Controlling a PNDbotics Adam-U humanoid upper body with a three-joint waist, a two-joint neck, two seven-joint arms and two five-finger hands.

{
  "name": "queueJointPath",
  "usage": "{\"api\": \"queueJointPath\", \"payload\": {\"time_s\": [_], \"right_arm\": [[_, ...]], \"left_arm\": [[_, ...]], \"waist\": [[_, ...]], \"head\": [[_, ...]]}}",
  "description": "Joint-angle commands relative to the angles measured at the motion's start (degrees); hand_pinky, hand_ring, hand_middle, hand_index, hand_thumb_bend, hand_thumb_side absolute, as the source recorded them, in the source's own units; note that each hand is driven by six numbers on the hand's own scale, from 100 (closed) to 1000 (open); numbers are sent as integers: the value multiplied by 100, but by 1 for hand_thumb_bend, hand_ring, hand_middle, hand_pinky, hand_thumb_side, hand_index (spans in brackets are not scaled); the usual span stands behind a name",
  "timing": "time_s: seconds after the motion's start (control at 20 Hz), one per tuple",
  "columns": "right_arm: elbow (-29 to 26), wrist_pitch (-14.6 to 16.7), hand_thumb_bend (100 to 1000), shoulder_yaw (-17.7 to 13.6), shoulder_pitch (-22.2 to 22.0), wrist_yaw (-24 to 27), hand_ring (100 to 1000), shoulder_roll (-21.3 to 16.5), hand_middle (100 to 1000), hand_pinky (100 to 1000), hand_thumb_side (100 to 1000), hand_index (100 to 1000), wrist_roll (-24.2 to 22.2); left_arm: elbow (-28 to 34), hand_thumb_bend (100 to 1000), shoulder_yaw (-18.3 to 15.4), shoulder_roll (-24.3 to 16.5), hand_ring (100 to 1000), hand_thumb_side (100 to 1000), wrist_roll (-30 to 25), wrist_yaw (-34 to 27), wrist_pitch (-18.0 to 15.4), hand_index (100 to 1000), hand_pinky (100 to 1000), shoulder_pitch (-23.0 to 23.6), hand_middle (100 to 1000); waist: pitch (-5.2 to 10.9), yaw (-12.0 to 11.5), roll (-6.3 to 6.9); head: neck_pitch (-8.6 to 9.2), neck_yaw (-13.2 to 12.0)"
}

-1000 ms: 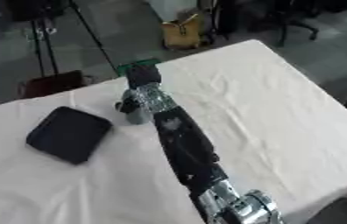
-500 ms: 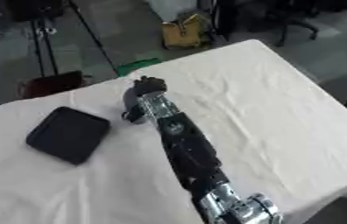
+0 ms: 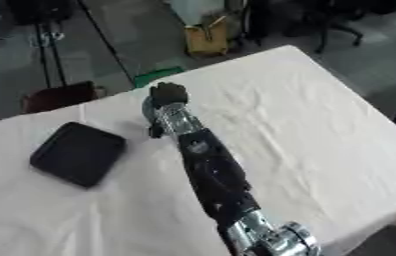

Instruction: Pick up objects on the table and place them in the box.

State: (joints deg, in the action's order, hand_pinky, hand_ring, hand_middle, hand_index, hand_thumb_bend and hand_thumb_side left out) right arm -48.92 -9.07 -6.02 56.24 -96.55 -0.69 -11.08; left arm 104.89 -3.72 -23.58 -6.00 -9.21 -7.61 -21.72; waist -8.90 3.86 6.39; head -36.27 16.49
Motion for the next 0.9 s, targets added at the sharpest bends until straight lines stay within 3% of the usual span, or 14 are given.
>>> {"api": "queueJointPath", "payload": {"time_s": [0.05,0.25,0.6,0.9], "right_arm": [[-234,31,104,71,161,141,344,17,703,336,205,809,368],[-350,208,100,250,257,279,344,242,691,346,230,799,578],[-256,598,100,461,125,1104,338,1029,670,354,240,783,874],[-124,720,100,548,-92,1031,352,1487,683,372,251,790,934]], "left_arm": [[80,681,-29,-124,651,755,-1,-34,-23,881,715,-80,804],[83,681,-16,-121,651,754,-22,-37,-20,881,715,-91,804],[88,682,13,-83,652,753,-45,-59,-17,881,715,-130,804],[95,682,33,-55,652,754,-68,-79,-17,882,715,-154,804]], "waist": [[105,-17,-27],[111,-53,-36],[123,-154,-20],[117,-229,-8]], "head": [[4,6],[3,26],[-3,67],[1,100]]}}
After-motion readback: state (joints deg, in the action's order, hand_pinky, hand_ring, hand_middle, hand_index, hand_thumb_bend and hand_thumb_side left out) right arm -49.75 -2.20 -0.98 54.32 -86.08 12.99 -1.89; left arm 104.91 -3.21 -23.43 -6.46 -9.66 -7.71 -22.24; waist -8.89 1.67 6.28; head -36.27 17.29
